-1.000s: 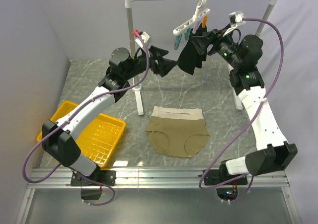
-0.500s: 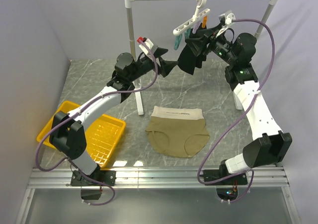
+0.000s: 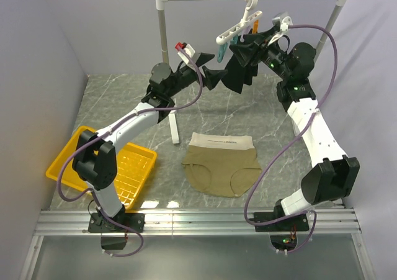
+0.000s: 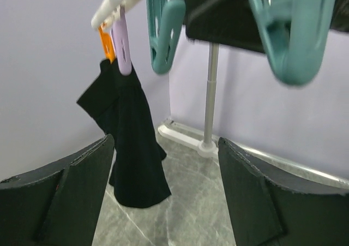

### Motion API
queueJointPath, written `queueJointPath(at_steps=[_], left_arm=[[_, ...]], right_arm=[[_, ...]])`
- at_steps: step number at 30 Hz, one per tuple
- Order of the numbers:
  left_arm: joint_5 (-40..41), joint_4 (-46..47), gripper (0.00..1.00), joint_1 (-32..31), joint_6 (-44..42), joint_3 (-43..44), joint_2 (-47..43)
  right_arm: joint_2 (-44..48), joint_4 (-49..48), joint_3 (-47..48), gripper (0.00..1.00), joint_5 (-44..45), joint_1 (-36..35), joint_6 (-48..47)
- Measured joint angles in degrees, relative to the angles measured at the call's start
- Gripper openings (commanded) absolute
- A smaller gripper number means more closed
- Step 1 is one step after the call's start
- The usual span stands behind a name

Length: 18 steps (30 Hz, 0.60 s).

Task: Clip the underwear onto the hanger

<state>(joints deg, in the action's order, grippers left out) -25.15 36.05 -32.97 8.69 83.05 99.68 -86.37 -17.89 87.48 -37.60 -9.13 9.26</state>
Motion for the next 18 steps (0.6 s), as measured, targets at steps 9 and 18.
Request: queueJointPath(at_steps=[9, 18], left_arm=[[0.17, 1.20, 0.83, 0.00, 0.13, 2.93, 2.51], [0.42, 1.07, 0.83, 0.00, 0.17, 3.10, 3.34]], right_arm=[[-1.55, -4.48, -0.83, 0.71, 0.96, -0.11, 3.87], [-2.93, -6.12, -0.83, 0.65, 1.40, -0.44, 7.52]])
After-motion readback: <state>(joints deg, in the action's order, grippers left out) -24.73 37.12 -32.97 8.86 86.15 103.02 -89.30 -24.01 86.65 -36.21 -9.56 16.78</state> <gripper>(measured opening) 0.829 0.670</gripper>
